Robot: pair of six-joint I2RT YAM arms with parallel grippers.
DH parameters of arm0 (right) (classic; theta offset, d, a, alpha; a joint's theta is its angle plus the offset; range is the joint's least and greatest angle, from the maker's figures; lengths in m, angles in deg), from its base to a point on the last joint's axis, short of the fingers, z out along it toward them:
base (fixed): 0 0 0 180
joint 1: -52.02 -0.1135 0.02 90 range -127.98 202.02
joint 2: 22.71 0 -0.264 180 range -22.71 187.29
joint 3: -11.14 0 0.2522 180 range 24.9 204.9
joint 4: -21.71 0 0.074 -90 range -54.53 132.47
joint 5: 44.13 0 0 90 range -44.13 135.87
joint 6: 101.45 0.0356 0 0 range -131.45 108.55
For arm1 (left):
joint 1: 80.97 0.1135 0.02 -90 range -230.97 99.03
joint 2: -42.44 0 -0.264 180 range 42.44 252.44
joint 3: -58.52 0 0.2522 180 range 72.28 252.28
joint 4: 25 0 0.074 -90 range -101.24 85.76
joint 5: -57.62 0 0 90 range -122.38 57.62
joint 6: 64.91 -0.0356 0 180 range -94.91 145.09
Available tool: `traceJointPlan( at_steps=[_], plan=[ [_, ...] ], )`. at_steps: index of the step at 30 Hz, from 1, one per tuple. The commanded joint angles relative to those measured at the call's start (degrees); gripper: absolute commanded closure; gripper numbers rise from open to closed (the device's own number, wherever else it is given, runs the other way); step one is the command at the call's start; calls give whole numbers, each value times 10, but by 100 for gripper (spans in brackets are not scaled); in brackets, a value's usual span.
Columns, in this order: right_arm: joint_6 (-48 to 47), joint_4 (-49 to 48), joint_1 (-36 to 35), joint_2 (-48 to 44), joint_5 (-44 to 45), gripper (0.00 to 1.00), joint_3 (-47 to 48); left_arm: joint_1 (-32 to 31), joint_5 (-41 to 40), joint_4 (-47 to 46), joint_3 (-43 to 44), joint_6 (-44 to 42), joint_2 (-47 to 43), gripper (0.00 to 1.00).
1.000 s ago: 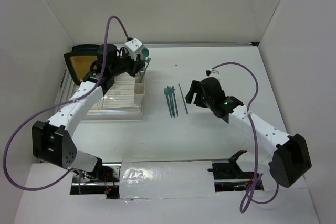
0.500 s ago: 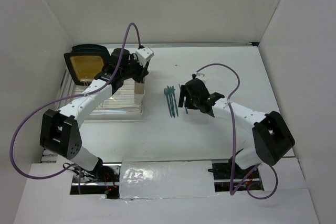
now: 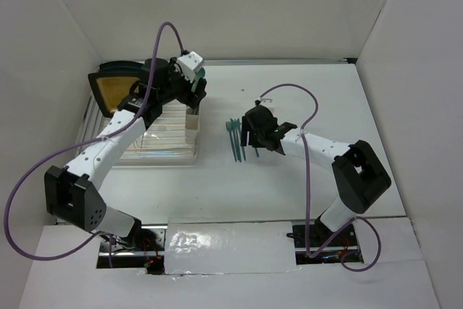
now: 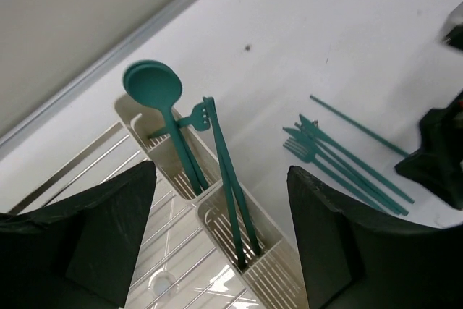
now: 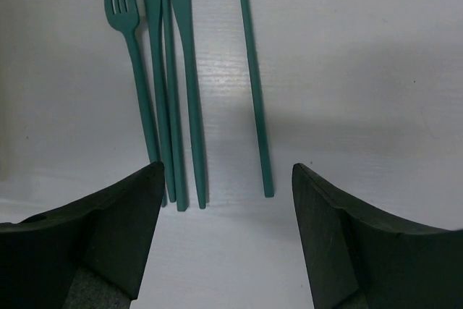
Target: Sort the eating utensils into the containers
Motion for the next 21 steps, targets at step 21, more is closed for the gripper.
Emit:
traceJointPlan(
  at_steps=[21],
  plan=[
    [-79,3,45,162,-4,56,140,1,87,-3,-121,131,-255,7]
  ],
)
